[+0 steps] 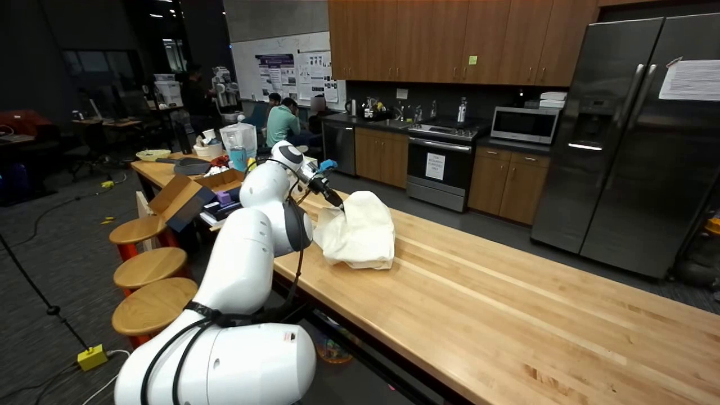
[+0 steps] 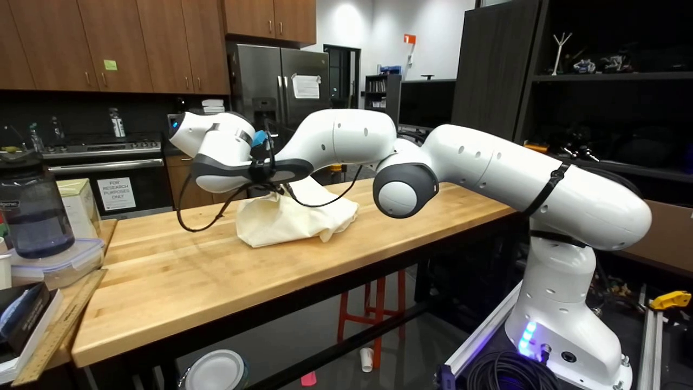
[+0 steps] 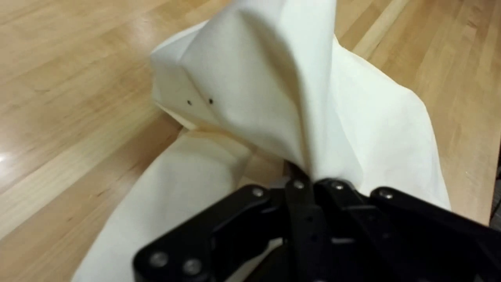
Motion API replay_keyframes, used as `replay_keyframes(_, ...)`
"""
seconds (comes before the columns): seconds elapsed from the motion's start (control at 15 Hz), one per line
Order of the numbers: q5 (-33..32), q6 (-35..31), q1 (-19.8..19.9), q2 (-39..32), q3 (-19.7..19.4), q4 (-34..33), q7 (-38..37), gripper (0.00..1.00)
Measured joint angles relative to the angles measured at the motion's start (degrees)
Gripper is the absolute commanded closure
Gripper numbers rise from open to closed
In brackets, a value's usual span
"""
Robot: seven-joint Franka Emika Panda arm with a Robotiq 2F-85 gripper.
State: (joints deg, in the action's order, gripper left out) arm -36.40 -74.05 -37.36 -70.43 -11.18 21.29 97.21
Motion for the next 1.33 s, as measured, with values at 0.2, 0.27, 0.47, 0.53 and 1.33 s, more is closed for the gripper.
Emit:
replay_keyframes(0.2,-1.78,-2.36,-0.4,-0.01,-1.17,0.35,1.61,0.99)
replay_keyframes(0.27,-1.87,-2.4,0.5,-0.04,-1.54,0.36,1.64,0.99)
replay_keyframes(0.47,-1.56,-2.0,5.78,-0.02,-1.91,0.16,1.1,0.99)
replay_keyframes(0.53,-1.17,-1.84,8.06,0.07,-1.9,0.1,0.51,0.99)
replay_keyframes(1.33,12.12,2.81,28.41,5.9,-0.95,0.63,-9.57,0.99)
